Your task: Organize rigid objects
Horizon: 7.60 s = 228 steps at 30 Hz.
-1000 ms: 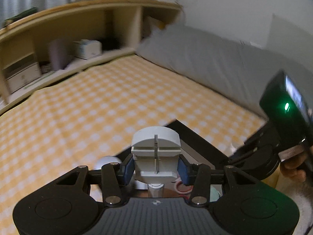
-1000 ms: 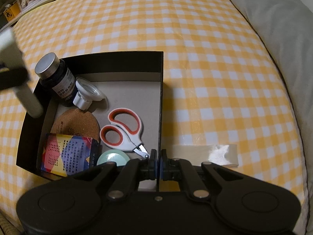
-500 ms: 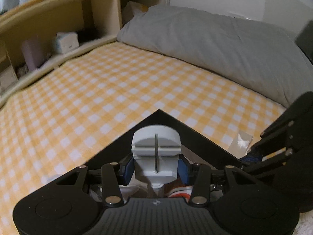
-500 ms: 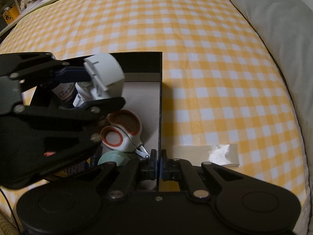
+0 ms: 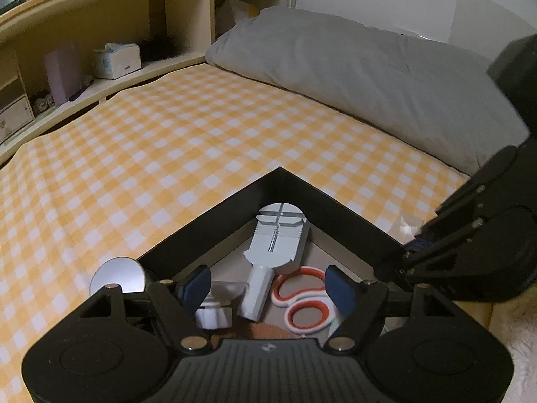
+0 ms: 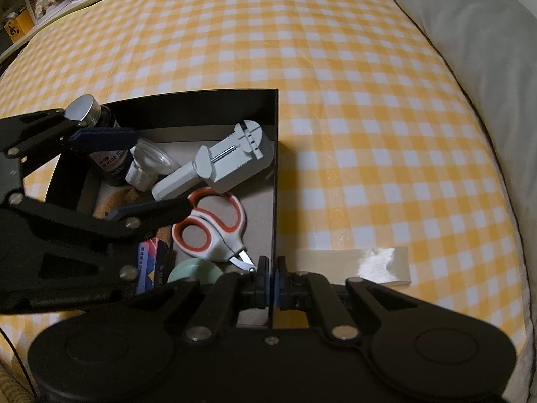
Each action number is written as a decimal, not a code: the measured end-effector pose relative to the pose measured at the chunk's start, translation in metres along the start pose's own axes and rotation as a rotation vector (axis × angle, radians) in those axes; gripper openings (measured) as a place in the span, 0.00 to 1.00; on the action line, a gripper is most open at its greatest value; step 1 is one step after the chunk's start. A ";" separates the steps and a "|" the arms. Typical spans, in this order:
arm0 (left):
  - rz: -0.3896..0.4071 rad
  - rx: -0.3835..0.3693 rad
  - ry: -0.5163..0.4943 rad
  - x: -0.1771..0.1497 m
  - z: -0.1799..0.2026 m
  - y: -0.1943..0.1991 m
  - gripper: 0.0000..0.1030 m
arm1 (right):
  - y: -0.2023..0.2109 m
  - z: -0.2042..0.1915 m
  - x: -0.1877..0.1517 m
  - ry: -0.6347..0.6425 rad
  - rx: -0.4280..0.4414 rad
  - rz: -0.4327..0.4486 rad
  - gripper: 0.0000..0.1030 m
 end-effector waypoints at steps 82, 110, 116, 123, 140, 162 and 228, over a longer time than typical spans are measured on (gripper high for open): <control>-0.136 -0.058 -0.125 -0.137 -0.080 0.082 0.77 | 0.013 -0.010 0.005 0.017 -0.051 0.039 0.07; -0.176 -0.120 0.037 -0.139 -0.064 0.066 0.53 | 0.008 -0.013 0.004 0.033 -0.053 0.042 0.12; -0.191 -0.085 -0.023 -0.139 -0.061 0.066 0.47 | 0.007 -0.014 0.004 0.030 -0.058 0.043 0.08; -0.175 -0.084 0.014 -0.137 -0.065 0.068 0.46 | 0.013 -0.009 0.009 0.004 -0.055 0.061 0.03; 0.025 -0.110 0.156 -0.085 -0.064 0.120 0.46 | 0.014 -0.008 0.009 -0.001 -0.051 0.061 0.03; 0.119 -0.143 -0.019 -0.020 0.031 0.023 0.46 | 0.016 -0.009 0.010 -0.004 -0.046 0.061 0.03; 0.294 0.230 0.311 -0.022 0.059 0.266 1.00 | 0.246 -0.001 -0.065 -0.197 0.006 0.480 1.00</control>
Point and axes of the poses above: each gripper's, at about its wrist camera, not at the fingertips, and y roughly against the way its jaws point, z to its right, x to its top, the point moved 8 cm from there along -y, roughly the way its jaws point, and after that the axes turned 9 degrees about -x, right-handed, at the moved point
